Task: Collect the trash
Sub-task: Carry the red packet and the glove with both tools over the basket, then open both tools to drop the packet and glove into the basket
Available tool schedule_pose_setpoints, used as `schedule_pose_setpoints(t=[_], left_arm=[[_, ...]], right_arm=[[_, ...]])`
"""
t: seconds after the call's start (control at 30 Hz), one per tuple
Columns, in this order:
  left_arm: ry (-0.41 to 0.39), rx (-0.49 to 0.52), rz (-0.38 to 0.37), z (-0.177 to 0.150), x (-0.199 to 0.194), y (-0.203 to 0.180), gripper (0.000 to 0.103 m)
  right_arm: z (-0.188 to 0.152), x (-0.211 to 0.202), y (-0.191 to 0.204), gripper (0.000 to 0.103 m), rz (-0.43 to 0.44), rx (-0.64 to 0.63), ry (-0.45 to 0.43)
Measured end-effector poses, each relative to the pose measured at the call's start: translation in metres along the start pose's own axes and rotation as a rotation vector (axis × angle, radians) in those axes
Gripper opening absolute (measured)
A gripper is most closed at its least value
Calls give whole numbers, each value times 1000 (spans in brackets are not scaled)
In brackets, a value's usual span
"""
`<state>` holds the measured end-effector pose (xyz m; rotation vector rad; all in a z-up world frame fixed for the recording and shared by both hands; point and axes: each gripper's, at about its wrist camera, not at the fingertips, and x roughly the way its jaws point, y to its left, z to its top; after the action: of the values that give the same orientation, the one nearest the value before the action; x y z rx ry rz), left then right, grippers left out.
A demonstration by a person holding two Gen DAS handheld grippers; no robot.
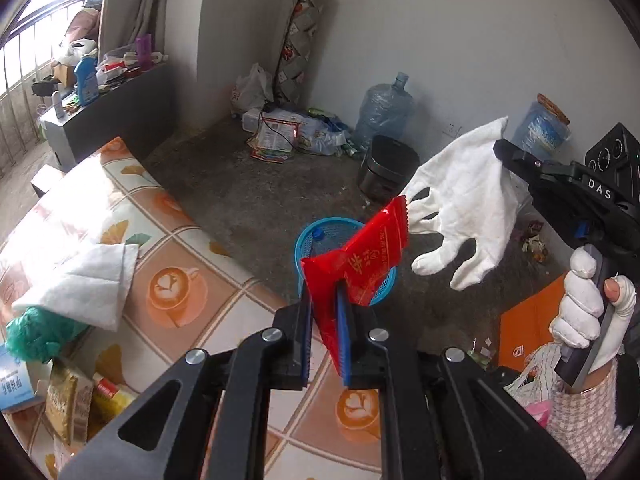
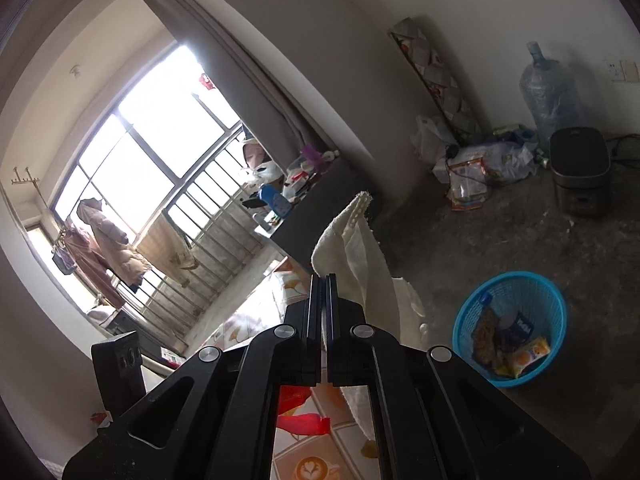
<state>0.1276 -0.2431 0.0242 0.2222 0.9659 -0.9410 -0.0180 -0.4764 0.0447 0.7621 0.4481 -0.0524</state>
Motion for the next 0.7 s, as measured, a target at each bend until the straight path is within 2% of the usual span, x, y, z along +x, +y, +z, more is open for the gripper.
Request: schedule_pose_setpoints(t=[0.2,0.37,0.4,0.43,0.47,0.5,0.57,0.63,0.7], left_arm=[[188,79,-35,39,121,-35,11],[257,139,-18,56,203,-57,12],[262,142,-12,57,217,-58,17],[270,136,-19,59,230,-59,29],[269,120,-30,61,240,-59,38],[258,102,-33,63,247,-57,49],[233,64,-40,65,254,-54,53],[224,39,-64,65,251,-53,61],[198,45,-69,68,244,-54,66]], right_arm=[[4,45,-69,0,-204,36,37],[4,83,-122,5,-349,49,64],[2,93,-136,11,-380,61,82],[-1,104,-150,18,-415,76,107],[-5,113,-164,35,-457,94,133],[-10,121,-177,38,-494,117,153],[-16,128,-193,38,-536,150,168],[-23,122,-195,39,-537,167,151],[-27,114,-188,47,-534,162,136]])
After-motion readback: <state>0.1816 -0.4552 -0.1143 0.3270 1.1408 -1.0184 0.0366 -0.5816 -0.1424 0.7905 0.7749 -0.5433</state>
